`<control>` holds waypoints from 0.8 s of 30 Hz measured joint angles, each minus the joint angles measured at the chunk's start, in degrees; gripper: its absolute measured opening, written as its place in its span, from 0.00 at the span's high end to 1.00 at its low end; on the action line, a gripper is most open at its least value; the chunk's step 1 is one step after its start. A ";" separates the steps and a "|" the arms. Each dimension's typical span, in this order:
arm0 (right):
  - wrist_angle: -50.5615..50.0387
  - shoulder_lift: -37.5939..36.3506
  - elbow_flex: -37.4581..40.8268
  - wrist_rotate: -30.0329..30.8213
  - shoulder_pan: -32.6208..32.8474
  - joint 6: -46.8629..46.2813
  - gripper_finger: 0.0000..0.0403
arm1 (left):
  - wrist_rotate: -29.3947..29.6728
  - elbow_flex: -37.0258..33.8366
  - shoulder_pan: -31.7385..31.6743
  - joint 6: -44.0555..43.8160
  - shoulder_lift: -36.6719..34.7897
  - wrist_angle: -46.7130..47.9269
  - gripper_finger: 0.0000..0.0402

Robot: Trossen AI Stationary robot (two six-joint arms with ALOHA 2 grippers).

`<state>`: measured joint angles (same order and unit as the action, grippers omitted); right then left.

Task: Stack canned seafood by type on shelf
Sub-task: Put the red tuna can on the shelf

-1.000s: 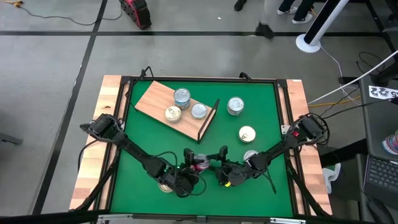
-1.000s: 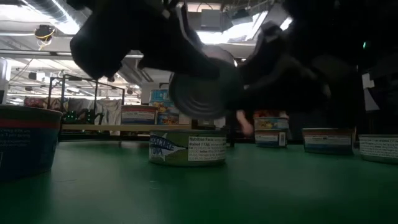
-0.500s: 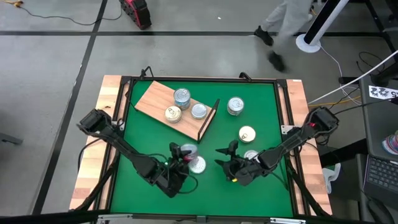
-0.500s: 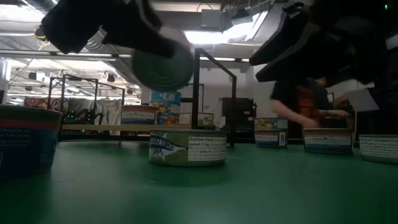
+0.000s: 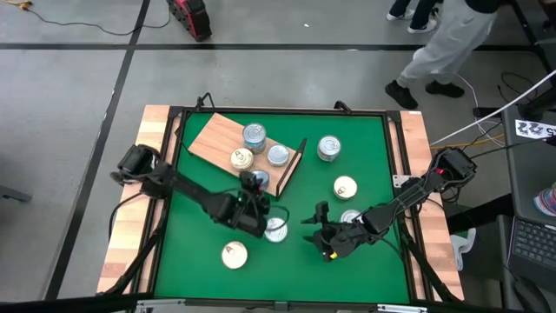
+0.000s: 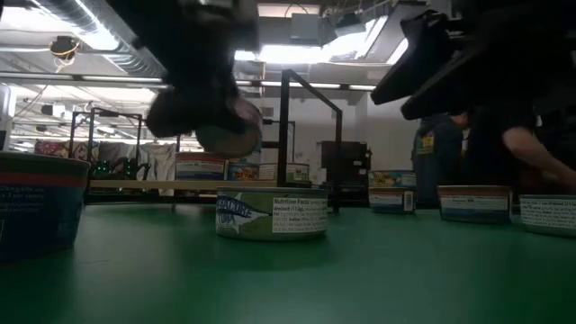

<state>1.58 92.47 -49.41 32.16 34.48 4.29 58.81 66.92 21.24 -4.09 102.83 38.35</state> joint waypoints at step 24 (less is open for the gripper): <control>0.00 0.02 -0.02 -3.95 0.00 0.03 0.39 | -14.81 -0.04 -10.91 8.74 0.37 -4.76 0.56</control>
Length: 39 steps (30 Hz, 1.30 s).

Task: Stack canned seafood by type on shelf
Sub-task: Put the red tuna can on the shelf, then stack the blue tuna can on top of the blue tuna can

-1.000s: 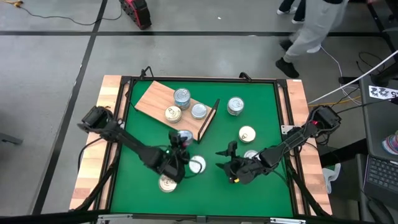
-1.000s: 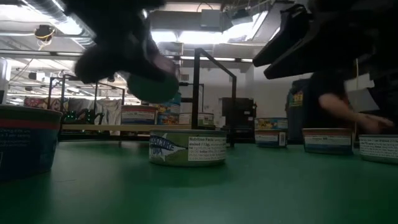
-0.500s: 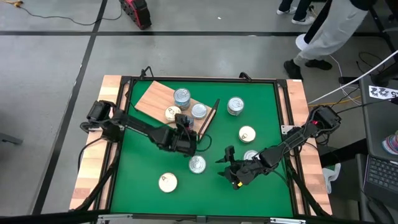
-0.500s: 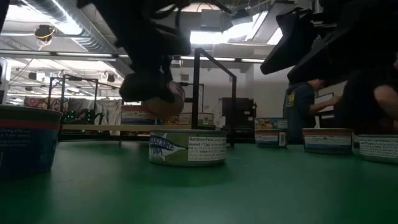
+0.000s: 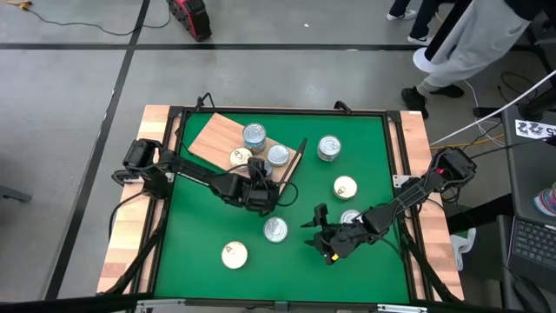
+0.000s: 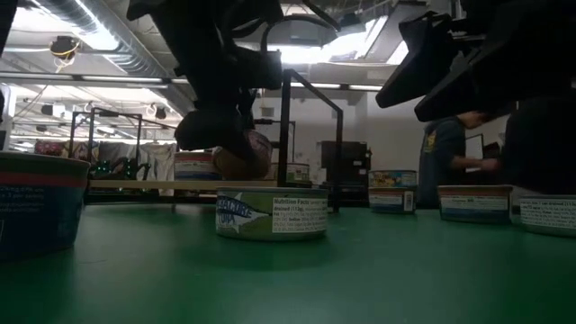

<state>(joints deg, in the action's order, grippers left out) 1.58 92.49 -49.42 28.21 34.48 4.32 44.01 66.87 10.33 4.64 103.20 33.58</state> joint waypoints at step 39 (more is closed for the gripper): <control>-0.02 0.02 -0.03 -0.87 0.00 0.04 0.39 | -0.42 8.12 13.38 -15.53 -0.84 5.56 0.41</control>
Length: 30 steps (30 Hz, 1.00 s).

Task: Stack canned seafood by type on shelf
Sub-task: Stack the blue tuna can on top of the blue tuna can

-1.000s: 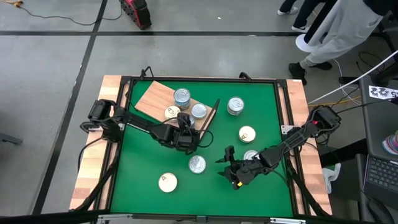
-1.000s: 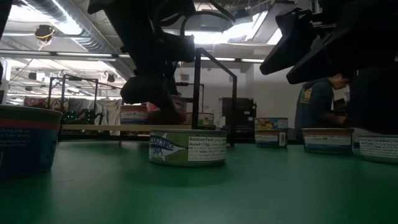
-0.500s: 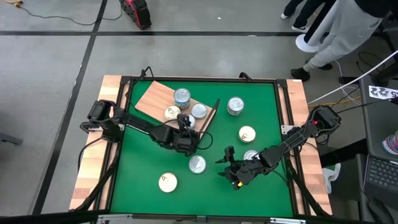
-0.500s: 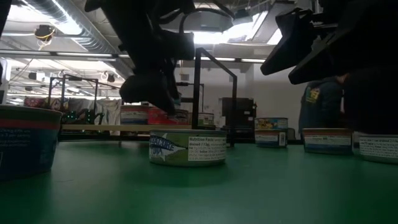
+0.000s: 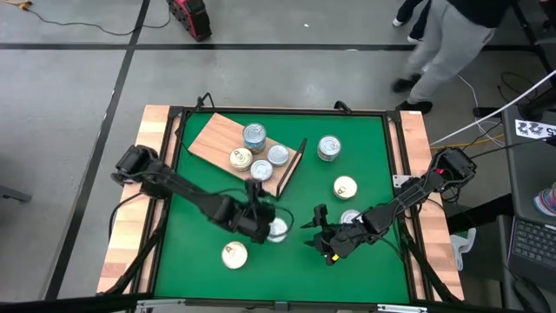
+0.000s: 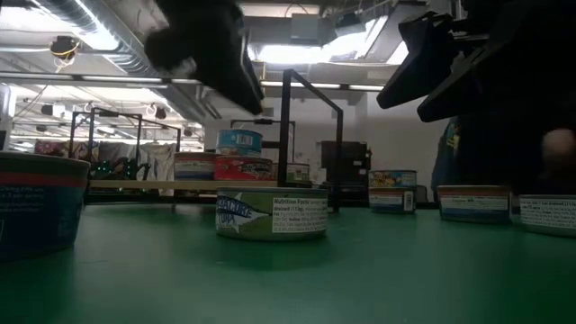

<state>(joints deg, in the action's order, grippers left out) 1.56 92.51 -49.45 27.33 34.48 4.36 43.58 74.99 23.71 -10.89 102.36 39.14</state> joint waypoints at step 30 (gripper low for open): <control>20.77 4.37 -0.04 -4.98 0.00 9.37 0.39 | -19.31 0.10 26.03 -41.73 4.20 -6.16 0.41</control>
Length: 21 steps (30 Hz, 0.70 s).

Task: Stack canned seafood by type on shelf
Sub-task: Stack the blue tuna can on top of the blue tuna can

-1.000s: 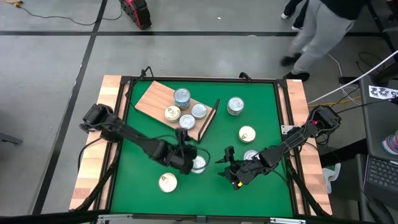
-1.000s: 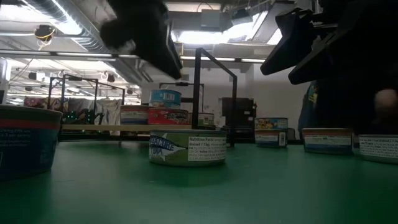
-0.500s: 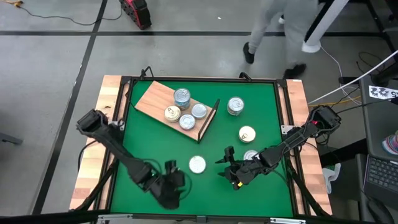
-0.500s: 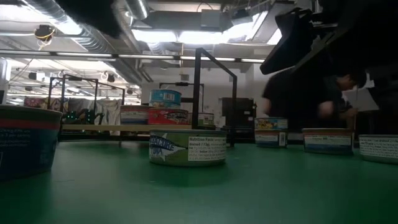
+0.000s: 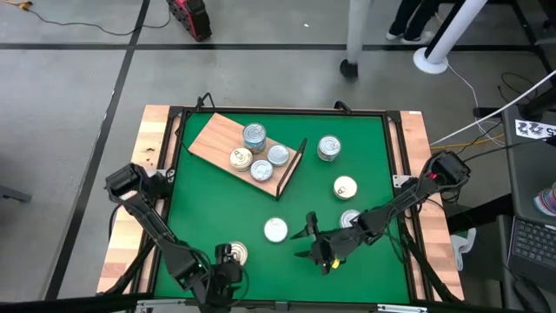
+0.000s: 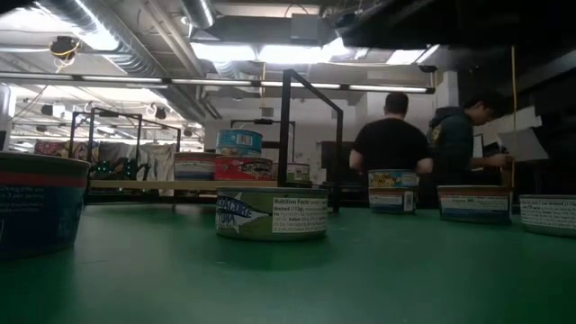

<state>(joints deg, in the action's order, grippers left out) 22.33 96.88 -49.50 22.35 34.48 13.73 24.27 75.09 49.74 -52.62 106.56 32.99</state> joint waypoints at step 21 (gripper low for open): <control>11.92 16.45 -10.93 -4.82 -3.26 8.80 0.39 | 0.68 0.00 -0.77 -1.19 4.02 5.36 0.41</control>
<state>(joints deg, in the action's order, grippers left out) 34.26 113.32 -60.43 17.53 31.22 22.53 24.95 75.09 48.96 -53.81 110.58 38.35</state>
